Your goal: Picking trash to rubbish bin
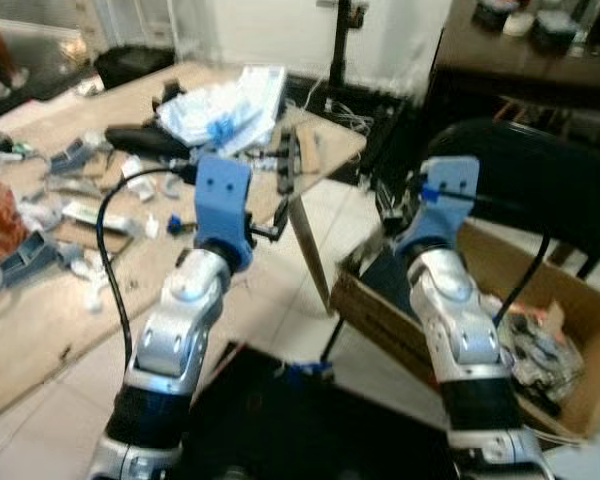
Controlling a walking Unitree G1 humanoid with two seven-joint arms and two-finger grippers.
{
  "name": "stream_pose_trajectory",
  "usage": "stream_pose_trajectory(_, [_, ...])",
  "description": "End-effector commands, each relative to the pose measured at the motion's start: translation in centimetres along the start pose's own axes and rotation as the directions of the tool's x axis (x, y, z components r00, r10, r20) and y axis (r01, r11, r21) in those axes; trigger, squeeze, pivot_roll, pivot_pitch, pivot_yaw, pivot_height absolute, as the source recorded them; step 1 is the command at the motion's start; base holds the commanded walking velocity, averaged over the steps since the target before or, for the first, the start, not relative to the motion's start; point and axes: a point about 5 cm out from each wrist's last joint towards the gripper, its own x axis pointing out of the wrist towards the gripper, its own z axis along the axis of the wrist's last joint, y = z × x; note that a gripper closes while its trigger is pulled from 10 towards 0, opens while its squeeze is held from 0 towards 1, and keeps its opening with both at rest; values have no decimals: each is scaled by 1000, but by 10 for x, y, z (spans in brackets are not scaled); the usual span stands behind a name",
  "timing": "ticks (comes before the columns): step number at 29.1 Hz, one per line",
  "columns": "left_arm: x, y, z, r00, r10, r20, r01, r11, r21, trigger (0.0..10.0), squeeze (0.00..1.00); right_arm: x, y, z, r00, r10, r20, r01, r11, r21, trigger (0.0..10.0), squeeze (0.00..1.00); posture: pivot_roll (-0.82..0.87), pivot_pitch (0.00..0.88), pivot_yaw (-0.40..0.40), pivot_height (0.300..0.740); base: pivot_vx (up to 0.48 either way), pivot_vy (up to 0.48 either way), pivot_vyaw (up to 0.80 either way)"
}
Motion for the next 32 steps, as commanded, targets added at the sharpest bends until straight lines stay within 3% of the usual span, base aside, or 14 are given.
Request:
stream_pose_trajectory(1, [-2,1,-2,1000,4,-11,-5,1000,-8,10000,0,-2,4,0,1000,10,-3,-10,1000,5,10000,0,7,154,8,740,-364,0,0])
stream_pose_trajectory(5, [-2,2,-3,1000,3,-18,-3,1000,-9,10000,0,-2,5,-1,1000,9,-6,-9,1000,5,10000,0,7,154,8,740,-343,0,0])
stream_pose_trajectory(24, [-2,1,-11,996,-16,-92,23,997,70,10000,0,-2,3,-5,1000,1,-25,-1,1000,9,10000,0,7,154,8,740,0,-25,0])
stream_pose_trajectory(32, [-1,3,-16,992,1,-127,4,999,43,10000,0,-3,2,-6,1000,0,-30,0,1000,12,10000,0,11,158,11,740,0,-180,0])
